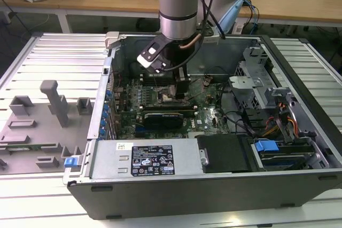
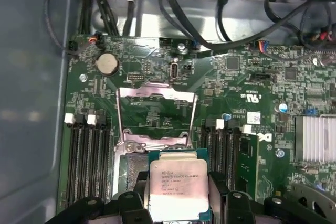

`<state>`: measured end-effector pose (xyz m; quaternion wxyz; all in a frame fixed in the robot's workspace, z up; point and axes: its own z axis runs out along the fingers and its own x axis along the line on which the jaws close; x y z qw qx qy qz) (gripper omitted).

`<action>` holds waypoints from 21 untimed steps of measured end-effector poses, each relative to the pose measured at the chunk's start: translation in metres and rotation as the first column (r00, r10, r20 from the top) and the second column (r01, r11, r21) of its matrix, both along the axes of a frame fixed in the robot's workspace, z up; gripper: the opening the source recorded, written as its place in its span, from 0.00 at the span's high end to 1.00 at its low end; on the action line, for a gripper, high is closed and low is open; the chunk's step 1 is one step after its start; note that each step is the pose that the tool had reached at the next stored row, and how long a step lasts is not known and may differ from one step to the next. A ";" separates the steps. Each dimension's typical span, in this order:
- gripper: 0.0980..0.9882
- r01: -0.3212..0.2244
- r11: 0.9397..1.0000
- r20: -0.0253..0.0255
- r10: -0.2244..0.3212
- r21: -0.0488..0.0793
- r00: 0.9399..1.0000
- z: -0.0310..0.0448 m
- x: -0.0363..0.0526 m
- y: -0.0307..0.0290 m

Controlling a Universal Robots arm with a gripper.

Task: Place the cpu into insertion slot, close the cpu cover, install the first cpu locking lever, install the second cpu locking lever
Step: 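Place the cpu into insertion slot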

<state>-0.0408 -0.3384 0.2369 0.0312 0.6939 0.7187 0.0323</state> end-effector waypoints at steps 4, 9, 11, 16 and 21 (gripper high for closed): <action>0.50 0.008 1.000 0.000 -0.008 0.000 1.000 -0.0007 0.0000 0.0089; 0.50 0.019 1.000 0.000 -0.019 0.000 1.000 -0.0043 -0.0060 0.0108; 0.50 0.022 1.000 0.000 -0.022 0.000 1.000 -0.0063 -0.0086 0.0111; 0.50 0.032 0.999 0.000 -0.032 0.000 0.999 -0.0127 -0.0130 0.0148; 0.50 0.057 0.998 0.000 -0.057 0.000 0.998 -0.0196 -0.0140 0.0168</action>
